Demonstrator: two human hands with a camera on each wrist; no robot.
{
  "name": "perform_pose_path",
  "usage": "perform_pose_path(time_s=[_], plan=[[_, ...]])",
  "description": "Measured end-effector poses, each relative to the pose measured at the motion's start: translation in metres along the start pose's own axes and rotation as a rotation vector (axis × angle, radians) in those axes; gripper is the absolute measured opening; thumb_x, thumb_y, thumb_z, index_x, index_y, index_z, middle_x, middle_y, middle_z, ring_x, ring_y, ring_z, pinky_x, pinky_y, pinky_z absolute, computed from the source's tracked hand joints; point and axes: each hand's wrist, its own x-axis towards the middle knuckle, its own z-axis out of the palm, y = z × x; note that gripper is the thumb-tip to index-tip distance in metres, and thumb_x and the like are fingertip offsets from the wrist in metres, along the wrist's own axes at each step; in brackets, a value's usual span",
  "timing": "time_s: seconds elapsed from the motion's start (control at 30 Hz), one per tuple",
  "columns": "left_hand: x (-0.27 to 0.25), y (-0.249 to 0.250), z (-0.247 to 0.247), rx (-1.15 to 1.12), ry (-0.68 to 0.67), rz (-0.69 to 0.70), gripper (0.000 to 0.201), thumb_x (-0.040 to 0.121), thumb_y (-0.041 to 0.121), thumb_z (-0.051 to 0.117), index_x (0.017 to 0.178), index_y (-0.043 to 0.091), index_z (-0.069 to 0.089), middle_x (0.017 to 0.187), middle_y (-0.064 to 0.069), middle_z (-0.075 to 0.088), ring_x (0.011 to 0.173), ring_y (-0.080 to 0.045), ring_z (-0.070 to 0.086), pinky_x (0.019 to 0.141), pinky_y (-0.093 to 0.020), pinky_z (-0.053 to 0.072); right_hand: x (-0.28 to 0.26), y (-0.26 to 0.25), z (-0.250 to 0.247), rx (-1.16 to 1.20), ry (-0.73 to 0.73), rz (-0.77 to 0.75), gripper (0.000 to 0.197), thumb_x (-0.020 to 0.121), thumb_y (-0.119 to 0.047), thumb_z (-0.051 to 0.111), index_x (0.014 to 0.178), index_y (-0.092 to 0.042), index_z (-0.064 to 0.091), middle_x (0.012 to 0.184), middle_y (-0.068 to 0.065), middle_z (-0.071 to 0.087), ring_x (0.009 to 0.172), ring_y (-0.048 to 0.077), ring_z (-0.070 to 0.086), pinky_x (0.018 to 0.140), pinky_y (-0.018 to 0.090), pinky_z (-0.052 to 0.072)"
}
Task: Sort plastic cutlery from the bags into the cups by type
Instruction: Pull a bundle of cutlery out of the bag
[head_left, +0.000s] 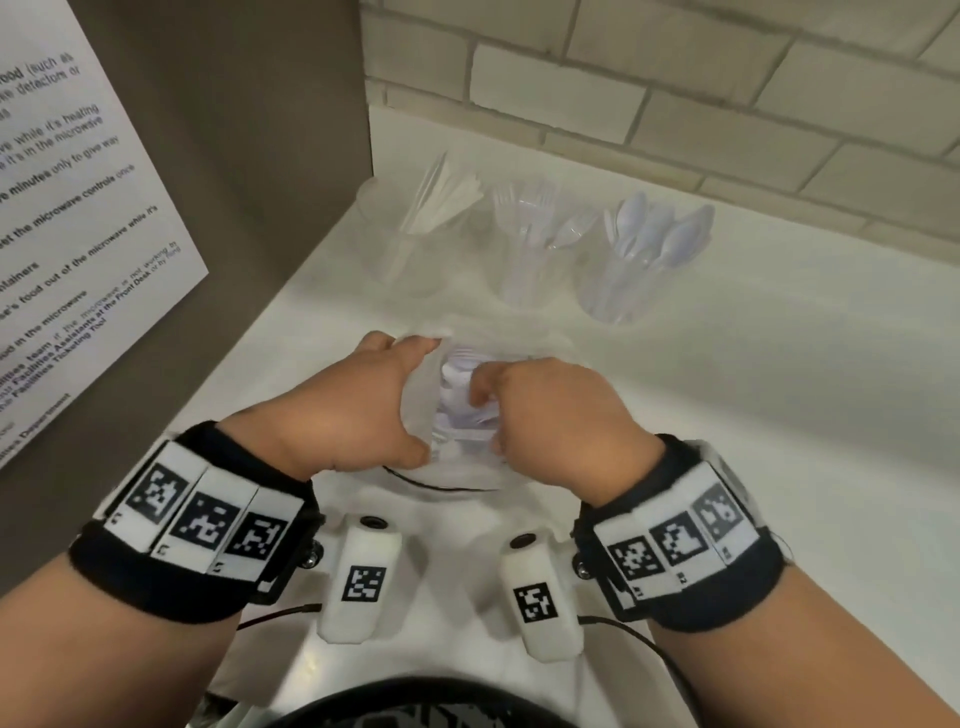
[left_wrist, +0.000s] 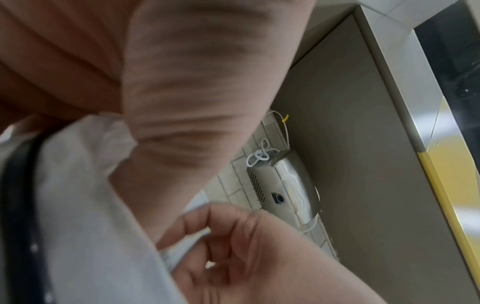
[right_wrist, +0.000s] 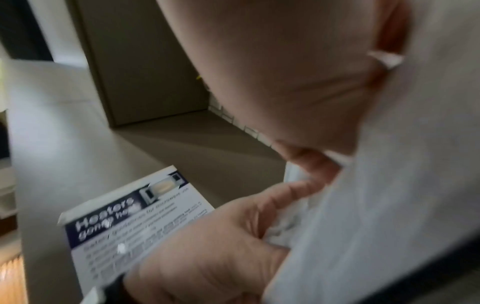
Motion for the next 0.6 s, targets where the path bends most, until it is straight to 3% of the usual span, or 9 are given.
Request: perform_pose_path(time_s=[0.07, 0.17, 0.27, 0.33, 0.4, 0.47, 0.53, 0.6], plan=[[-0.001, 0.000, 0.000, -0.022, -0.002, 0.005, 0.108, 0.066, 0.031, 0.082, 0.149, 0.039, 0.013, 0.131, 0.010, 0.030, 0.110, -0.009, 0.048, 0.085, -0.016, 0.040, 0.002, 0.000, -0.002, 0.195, 0.008, -0.011, 0.034, 0.085, -0.011, 0.060, 0.116, -0.024, 0.056, 0.083, -0.004, 0.055, 0.086, 0.021, 0.060, 0.070, 0.029, 0.045], [-0.002, -0.001, -0.001, 0.014, -0.005, -0.010, 0.107, 0.068, 0.031, 0.080, 0.150, 0.039, 0.012, 0.136, 0.007, 0.029, 0.111, -0.012, 0.051, 0.088, -0.020, 0.045, 0.004, 0.008, -0.012, 0.285, 0.097, 0.022, 0.031, 0.086, -0.004, 0.058, 0.111, -0.021, 0.063, 0.088, -0.006, 0.053, 0.085, 0.012, 0.061, 0.075, 0.024, 0.046], [-0.003, -0.001, -0.004, 0.024, 0.007, -0.028, 0.103, 0.070, 0.026, 0.077, 0.150, 0.040, 0.013, 0.137, 0.006, 0.028, 0.108, -0.014, 0.054, 0.089, -0.025, 0.049, 0.002, 0.019, -0.023, 0.133, 0.141, 0.058, 0.030, 0.085, -0.002, 0.055, 0.105, -0.020, 0.067, 0.098, -0.006, 0.046, 0.082, 0.011, 0.048, 0.074, 0.020, 0.042], [-0.002, 0.000, -0.004, -0.014, 0.045, -0.017, 0.098, 0.072, 0.023, 0.075, 0.149, 0.038, 0.017, 0.138, 0.007, 0.029, 0.107, -0.013, 0.054, 0.088, -0.027, 0.051, 0.003, 0.021, -0.024, -0.057, 0.066, 0.090, 0.028, 0.082, -0.003, 0.051, 0.099, -0.017, 0.066, 0.101, -0.003, 0.057, 0.085, 0.017, 0.048, 0.077, 0.026, 0.046], [-0.001, 0.002, -0.003, -0.052, 0.072, 0.000, 0.091, 0.074, 0.023, 0.072, 0.148, 0.037, 0.022, 0.137, 0.008, 0.030, 0.109, -0.011, 0.051, 0.086, -0.024, 0.047, 0.000, 0.017, -0.022, -0.170, -0.049, 0.164, 0.014, 0.080, -0.005, 0.048, 0.082, -0.015, 0.057, 0.088, 0.000, 0.057, 0.085, 0.020, 0.046, 0.076, 0.030, 0.043], [0.001, 0.002, 0.000, -0.042, 0.085, 0.007, 0.082, 0.078, 0.024, 0.069, 0.146, 0.040, 0.027, 0.134, 0.010, 0.030, 0.112, -0.011, 0.050, 0.086, -0.018, 0.040, -0.001, 0.012, -0.022, -0.256, -0.087, 0.169, 0.020, 0.081, -0.008, 0.047, 0.067, -0.018, 0.037, 0.071, -0.003, 0.042, 0.084, 0.021, 0.043, 0.077, 0.031, 0.032], [0.002, 0.001, 0.002, -0.007, 0.099, 0.000, 0.075, 0.080, 0.024, 0.065, 0.143, 0.045, 0.032, 0.136, 0.009, 0.028, 0.109, -0.014, 0.054, 0.088, -0.022, 0.044, 0.000, 0.007, -0.022, -0.211, -0.073, 0.122, 0.010, 0.082, -0.009, 0.049, 0.077, -0.017, 0.049, 0.079, -0.002, 0.050, 0.093, 0.023, 0.052, 0.077, 0.031, 0.036], [0.003, -0.001, 0.003, 0.045, 0.105, -0.003, 0.079, 0.077, 0.021, 0.065, 0.145, 0.040, 0.029, 0.142, 0.008, 0.025, 0.107, -0.017, 0.056, 0.088, -0.027, 0.048, 0.007, 0.004, -0.014, -0.104, -0.073, 0.069, 0.028, 0.084, -0.015, 0.058, 0.112, -0.013, 0.055, 0.105, 0.003, 0.058, 0.104, 0.026, 0.057, 0.077, 0.031, 0.043]])
